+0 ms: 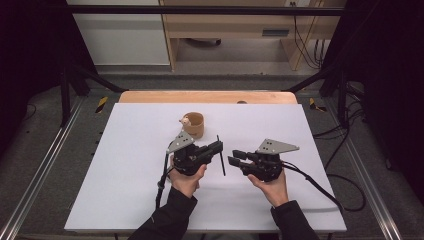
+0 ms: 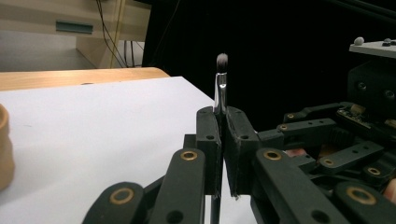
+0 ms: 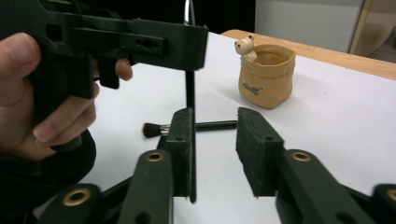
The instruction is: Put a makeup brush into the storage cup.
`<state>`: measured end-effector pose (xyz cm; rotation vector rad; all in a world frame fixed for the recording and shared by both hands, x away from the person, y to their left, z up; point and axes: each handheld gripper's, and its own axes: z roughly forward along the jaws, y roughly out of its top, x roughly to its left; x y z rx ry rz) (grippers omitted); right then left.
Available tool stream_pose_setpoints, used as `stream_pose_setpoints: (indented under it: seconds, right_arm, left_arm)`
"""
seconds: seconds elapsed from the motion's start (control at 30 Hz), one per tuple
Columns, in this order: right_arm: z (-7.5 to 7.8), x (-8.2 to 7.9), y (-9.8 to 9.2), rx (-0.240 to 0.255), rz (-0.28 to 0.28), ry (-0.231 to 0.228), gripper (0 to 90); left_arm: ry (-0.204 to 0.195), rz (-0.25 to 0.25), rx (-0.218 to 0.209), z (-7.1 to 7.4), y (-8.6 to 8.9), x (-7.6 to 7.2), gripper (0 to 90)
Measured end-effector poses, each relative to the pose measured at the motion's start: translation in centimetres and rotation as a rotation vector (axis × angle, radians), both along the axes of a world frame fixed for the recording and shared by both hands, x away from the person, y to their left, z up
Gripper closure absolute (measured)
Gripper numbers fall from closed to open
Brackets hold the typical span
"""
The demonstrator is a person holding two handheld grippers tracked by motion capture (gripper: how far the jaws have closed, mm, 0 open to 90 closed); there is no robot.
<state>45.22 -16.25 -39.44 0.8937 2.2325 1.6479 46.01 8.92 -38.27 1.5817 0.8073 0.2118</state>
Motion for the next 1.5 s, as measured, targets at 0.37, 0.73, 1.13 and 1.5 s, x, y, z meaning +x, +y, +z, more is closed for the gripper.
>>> stream_pose_setpoints:
  seconds: [0.37,0.73,1.13,1.5]
  right_arm:
    - [0.0,0.1,-0.6,-0.021,-0.095,-0.006,37.8]
    - [-0.3,0.3,-1.1,-0.069,-0.160,-0.004,16.5]
    - [-0.3,0.2,-1.8,-0.088,-0.178,0.003,10.6]
    - [-0.4,0.0,-2.9,-0.097,-0.194,0.006,9.4]
  left_arm:
    - [-0.031,0.029,0.018,1.3,2.4,0.4,84.5]
    - [-0.065,0.050,0.054,2.4,3.8,0.8,84.5]
    - [-0.090,0.057,0.081,3.7,5.0,1.6,84.5]
    - [-0.099,0.072,0.105,4.4,5.7,2.3,84.5]
